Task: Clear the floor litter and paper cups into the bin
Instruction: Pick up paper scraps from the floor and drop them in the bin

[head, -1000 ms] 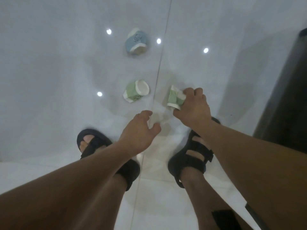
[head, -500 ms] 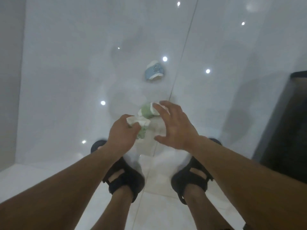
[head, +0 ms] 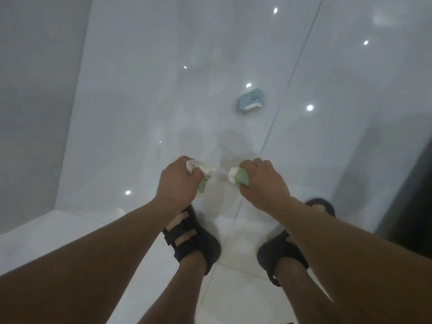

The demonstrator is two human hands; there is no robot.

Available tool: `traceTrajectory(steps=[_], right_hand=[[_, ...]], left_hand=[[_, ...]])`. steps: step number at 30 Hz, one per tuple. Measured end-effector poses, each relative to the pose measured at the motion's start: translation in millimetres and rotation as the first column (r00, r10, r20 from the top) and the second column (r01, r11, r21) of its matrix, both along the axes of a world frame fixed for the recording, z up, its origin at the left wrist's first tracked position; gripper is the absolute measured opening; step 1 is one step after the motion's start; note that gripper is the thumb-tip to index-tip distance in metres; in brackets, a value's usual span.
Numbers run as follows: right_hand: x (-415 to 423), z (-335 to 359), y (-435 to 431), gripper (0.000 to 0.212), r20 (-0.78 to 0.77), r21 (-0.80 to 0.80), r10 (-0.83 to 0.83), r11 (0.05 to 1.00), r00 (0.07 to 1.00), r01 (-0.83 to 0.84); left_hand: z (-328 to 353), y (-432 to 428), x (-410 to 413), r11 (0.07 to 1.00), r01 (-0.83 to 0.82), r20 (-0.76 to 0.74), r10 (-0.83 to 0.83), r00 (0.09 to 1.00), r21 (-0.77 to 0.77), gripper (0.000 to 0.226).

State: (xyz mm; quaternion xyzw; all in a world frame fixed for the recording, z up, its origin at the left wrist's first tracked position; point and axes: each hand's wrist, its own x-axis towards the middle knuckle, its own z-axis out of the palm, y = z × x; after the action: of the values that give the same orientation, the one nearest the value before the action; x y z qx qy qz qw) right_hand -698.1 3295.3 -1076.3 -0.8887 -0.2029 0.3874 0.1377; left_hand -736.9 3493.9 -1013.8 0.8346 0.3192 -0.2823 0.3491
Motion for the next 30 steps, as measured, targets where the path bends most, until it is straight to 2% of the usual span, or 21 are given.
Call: traceTrajectory(steps=[4,8,15,18,23,30], right_hand=[[3,82,-25,0.05,-0.038,-0.031,-0.091,0.995,0.995,0.09],[23,182,-45,0.053,-0.057,-0.062,-0.184,0.982,0.981,0.18],[50,391,-71,0.052,0.01,-0.012,-0.193,0.981,0.981,0.193],[46,467,-90,0.053,0.042,-0.018,-0.257,0.966,0.966,0.258],[17,561,-119,0.052,0.112,-0.05,-0.389,0.917,0.914,0.396],[-90,650,-126,0.051,0.201,-0.053,-0.676,0.715,0.709,0.697]], left_hand=[[67,-13,22,0.997,0.078,-0.012,-0.078,0.997,-0.021,0.011],[164,-33,49,0.983,0.182,0.003,-0.182,0.983,-0.024,0.019],[364,-66,80,0.926,0.376,0.043,-0.377,0.925,0.032,0.027],[431,-75,79,0.903,0.424,0.082,-0.429,0.9,0.064,0.029],[508,-102,58,0.866,0.501,0.162,-0.496,0.853,0.013,0.027],[586,-130,21,0.675,0.738,0.307,-0.699,0.646,-0.015,0.029]])
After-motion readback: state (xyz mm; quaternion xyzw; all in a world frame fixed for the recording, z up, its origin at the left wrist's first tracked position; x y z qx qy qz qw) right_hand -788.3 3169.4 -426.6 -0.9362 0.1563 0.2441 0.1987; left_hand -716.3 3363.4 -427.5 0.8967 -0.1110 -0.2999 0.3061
